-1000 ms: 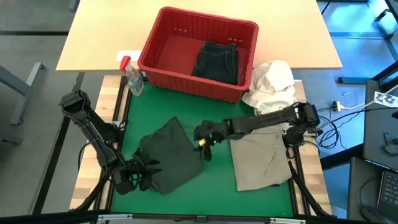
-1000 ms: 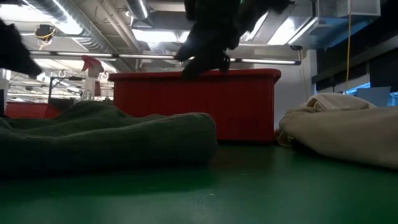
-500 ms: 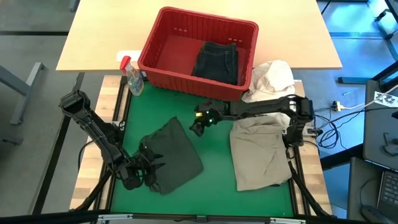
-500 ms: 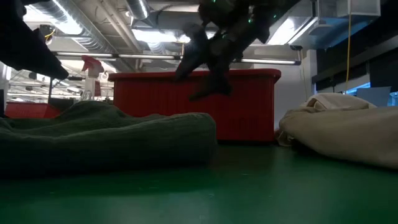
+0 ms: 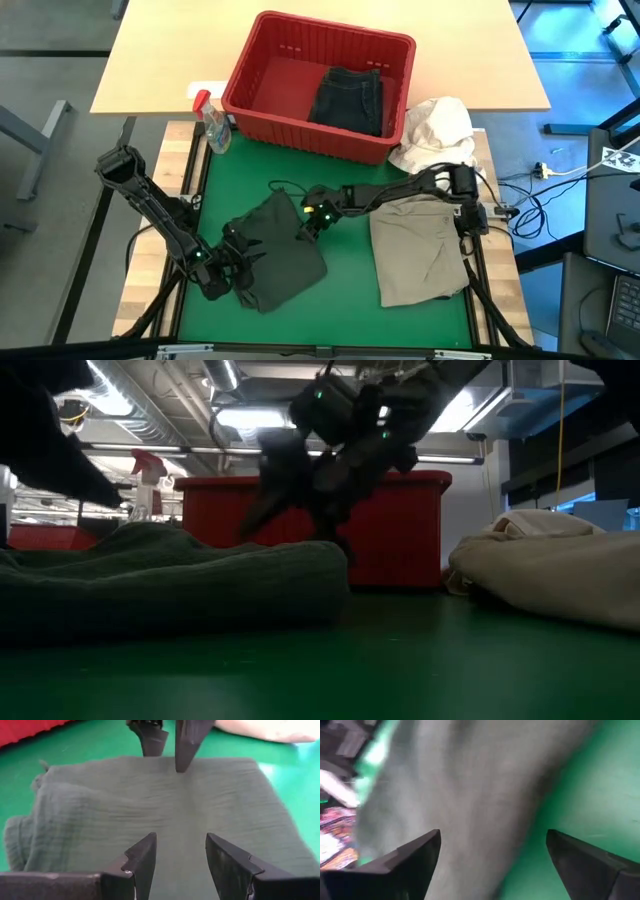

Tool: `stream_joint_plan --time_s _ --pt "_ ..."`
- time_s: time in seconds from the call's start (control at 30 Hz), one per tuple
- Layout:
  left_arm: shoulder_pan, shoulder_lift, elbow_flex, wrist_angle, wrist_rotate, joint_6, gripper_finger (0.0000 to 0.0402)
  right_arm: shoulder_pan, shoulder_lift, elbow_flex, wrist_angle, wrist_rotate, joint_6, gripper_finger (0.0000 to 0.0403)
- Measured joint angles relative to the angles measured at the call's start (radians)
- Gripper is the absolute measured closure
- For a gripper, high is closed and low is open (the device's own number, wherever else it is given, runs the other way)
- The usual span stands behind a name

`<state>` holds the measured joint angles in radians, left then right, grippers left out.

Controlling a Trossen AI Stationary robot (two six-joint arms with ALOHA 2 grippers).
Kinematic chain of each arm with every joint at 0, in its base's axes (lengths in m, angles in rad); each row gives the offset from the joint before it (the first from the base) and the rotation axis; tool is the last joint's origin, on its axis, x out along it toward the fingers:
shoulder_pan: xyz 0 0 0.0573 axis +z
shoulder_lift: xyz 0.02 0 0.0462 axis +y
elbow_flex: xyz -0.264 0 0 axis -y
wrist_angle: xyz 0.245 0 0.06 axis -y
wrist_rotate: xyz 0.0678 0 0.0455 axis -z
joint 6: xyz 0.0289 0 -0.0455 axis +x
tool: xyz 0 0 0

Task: Fold Laundry from Bin
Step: Put the green polo shirt into the red laundry bin

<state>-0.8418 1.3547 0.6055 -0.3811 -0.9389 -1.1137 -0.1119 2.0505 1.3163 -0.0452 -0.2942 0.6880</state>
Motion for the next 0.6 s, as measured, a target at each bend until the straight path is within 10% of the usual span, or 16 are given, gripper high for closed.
stream_joint_plan --time_s 0.6 --pt "0.01 0.0 -0.312 0.18 0.1 -0.187 0.0237 0.001 0.081 0.0 0.093 0.021 0.064 0.005"
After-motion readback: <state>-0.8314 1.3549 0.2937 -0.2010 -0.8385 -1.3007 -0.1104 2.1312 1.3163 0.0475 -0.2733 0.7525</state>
